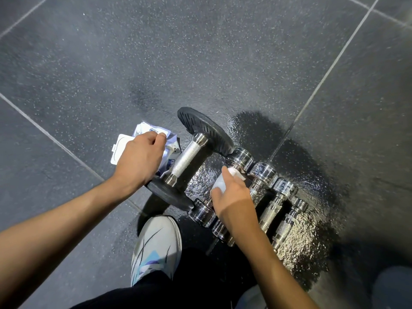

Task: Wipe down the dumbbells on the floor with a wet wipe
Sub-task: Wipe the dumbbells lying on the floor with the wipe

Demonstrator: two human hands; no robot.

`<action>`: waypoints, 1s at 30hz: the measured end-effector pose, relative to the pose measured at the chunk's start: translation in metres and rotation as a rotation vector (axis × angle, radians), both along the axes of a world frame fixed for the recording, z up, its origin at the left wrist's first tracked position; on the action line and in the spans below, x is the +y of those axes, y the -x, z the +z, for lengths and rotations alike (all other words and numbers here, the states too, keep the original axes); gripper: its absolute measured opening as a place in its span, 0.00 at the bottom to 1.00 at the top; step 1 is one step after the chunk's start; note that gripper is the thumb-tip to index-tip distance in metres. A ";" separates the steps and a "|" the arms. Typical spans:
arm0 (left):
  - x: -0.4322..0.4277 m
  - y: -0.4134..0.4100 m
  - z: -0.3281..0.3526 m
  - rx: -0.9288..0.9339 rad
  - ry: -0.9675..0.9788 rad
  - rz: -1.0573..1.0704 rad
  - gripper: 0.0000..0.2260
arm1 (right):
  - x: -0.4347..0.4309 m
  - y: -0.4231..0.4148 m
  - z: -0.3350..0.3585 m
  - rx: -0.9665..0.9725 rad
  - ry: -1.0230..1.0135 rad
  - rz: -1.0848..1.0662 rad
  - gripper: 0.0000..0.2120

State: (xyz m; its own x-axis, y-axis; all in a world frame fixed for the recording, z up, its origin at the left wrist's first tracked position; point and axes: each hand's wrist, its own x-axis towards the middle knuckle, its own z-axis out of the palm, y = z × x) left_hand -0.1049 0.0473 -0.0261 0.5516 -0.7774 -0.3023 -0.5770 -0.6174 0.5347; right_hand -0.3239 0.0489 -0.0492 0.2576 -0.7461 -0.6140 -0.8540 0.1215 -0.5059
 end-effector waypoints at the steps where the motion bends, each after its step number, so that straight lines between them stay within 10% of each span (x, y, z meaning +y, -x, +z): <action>1: 0.000 0.000 0.000 -0.002 0.001 -0.001 0.20 | 0.006 0.002 -0.002 -0.053 0.025 -0.006 0.28; 11: -0.001 -0.001 0.000 -0.003 0.001 0.013 0.20 | -0.005 0.020 0.002 -0.252 0.490 -0.283 0.15; 19: -0.002 -0.001 0.000 0.002 0.007 0.010 0.21 | 0.023 0.011 -0.031 0.009 0.580 0.105 0.39; 30: -0.001 0.000 -0.001 0.000 0.012 0.022 0.21 | 0.015 0.017 -0.037 -0.022 0.539 0.299 0.26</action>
